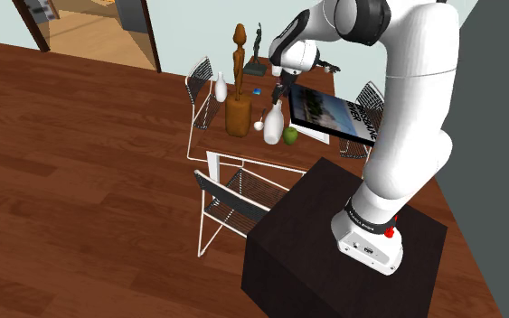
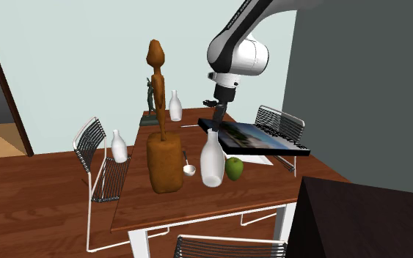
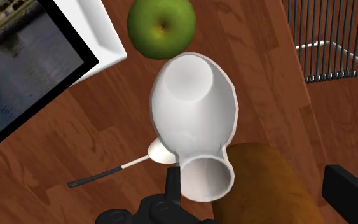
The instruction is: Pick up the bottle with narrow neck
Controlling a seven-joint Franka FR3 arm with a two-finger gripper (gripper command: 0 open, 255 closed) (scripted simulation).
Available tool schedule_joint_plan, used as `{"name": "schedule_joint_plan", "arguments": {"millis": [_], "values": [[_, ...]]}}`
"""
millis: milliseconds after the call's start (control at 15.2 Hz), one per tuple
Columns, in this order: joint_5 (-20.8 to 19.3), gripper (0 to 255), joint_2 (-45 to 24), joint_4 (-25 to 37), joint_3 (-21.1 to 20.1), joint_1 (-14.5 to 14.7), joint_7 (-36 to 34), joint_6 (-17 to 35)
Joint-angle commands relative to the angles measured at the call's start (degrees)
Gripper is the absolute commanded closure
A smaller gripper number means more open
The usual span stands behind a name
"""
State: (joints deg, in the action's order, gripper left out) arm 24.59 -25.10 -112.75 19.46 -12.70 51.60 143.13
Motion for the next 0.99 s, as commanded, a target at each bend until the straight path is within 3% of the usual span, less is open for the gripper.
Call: {"name": "schedule_joint_plan", "arguments": {"millis": [0,660,726,924], "values": [[1.8,0,-4.9,5.0,-0.9,-2.1,1.6,-0.4],[4.5,0,-10.1,6.4,-3.1,-4.0,3.9,3.2],[4.5,255,-10.1,6.6,-3.1,-4.0,3.9,3.2],[4.5,255,-10.1,6.5,-3.1,-4.0,4.0,3.2]]}}
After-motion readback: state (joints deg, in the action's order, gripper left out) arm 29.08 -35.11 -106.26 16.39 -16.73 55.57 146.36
